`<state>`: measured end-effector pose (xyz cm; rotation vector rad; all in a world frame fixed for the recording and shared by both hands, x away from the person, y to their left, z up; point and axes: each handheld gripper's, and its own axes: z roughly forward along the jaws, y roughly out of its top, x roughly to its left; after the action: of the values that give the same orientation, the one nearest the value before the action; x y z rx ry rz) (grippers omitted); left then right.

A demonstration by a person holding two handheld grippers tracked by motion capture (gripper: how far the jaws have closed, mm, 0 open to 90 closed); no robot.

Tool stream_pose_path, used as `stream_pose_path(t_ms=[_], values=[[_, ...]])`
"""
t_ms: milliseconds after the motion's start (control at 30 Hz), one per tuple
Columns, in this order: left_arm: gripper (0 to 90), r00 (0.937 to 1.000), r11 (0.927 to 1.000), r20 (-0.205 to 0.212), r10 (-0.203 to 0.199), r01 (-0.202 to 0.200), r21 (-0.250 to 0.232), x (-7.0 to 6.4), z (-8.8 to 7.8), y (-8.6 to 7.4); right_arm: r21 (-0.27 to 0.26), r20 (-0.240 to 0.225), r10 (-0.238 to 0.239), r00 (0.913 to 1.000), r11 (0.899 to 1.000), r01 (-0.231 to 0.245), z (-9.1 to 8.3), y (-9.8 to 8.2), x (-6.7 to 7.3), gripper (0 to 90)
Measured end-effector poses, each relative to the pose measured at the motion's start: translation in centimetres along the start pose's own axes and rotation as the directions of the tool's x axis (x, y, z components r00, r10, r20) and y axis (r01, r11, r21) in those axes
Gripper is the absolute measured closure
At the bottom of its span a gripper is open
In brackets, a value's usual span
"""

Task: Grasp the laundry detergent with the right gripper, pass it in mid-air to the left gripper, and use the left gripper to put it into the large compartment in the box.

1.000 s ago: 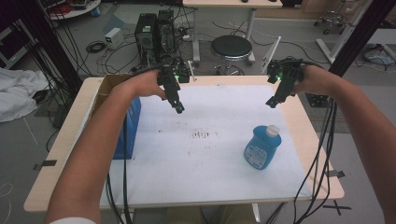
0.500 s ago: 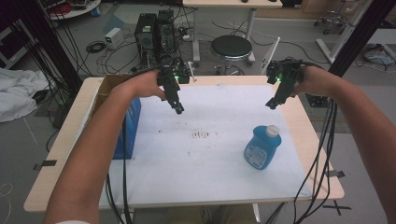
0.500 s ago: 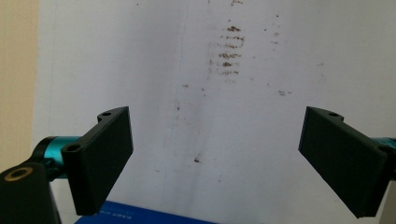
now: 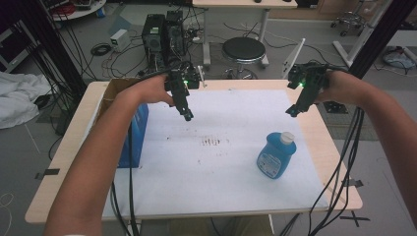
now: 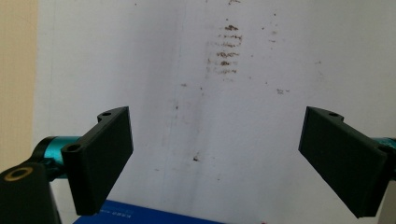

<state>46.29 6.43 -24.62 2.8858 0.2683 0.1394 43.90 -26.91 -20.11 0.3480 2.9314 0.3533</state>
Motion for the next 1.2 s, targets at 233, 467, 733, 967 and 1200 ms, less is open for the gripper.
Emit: stream_pose_path(t_ms=[233, 467, 733, 967, 1200], values=[[10.0, 1.0, 1.0, -0.003, 0.003, -0.003, -0.001, -0.5, 0.0, -0.1, -0.001, 0.013, 0.011, 0.9999, 1.0, -0.011, -1.5, -1.5, 1.2, 2.8], [10.0, 1.0, 1.0, -0.006, 0.007, -0.007, 0.0, -1.1, 0.1, 0.1, -0.004, 0.024, 0.035, 0.9991, 0.999, -0.034, -2.3, -3.1, 2.8, 2.8], [10.0, 0.9999, 0.9999, -0.001, 0.013, -0.013, -0.003, -1.8, 0.3, 0.3, 0.017, 0.021, 0.082, 0.9964, 0.996, -0.082, -1.5, -5.0, 4.8, 2.8], [10.0, 0.9999, 0.9999, 0.003, 0.015, -0.015, -0.002, -2.0, 0.7, 0.3, 0.009, -0.004, 0.165, 0.9862, 0.986, -0.165, -1.1, -6.3, 5.9, 2.8], [10.0, 0.9998, 0.9998, 0.008, 0.02, -0.02, -0.004, -2.3, 1.1, 0.4, -0.009, -0.019, 0.248, 0.9685, 0.969, -0.248, 0.0, -7.6, 7.5, 2.8]])
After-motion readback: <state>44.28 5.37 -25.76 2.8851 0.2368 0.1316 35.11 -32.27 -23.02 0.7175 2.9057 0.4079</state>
